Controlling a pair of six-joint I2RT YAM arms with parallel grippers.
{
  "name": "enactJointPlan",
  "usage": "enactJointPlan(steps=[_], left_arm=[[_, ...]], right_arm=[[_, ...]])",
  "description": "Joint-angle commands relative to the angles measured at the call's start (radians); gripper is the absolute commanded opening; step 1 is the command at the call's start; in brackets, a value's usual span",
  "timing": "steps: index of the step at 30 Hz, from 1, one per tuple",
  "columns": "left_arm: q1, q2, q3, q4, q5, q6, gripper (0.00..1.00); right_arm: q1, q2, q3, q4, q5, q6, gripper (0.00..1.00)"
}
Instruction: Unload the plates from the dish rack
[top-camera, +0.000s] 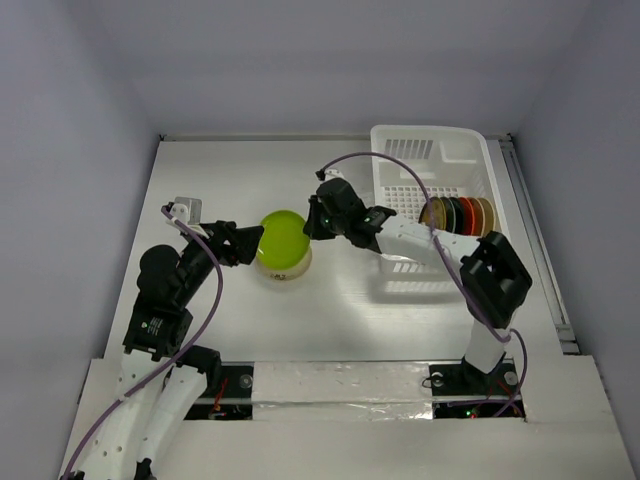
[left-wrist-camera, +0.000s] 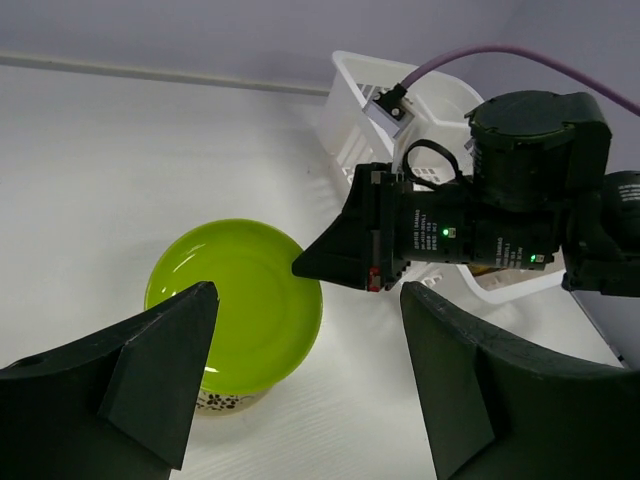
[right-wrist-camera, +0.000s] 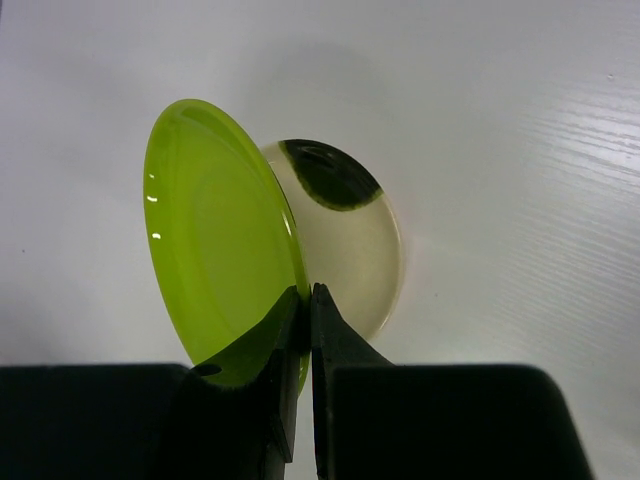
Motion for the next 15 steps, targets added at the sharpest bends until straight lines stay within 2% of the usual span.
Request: enactJointPlan(steps=[1,6,9,11,12,15], left_arm=[[0.003,-0.004,0.042,0.028,0.008,0.004,0.71],[0.003,-0.004,0.042,0.028,0.008,0.004,0.71],[0.003,-0.005,0.040,0.028,0.008,0.004,0.71],[0.003,-0.004,0.040,0.029,0.009,0.004,0.71],[0.003,-0.004,0.040,0.029,0.011,0.004,0.71],[0.003,-0.007,0.040,0.029,0.011,0.003,0.71]], right_arm=[[-0.002,0.036,-0.011,0.111,-0.030,0.047,0.03],[-0.002,0.079,-0.014,0.105,-0.010,0.055,0.07],[-0.002,0.079,-0.023,0.102,-0.004,0.055,0.16],[-0.002,0.082,-0.021,0.088,-0.007,0.052,0.27],[-0.002,0.082,-0.021,0.078,-0.005,0.047,0.39],[-0.002,0.064,-0.029,0.047,0.011,0.039,0.54]])
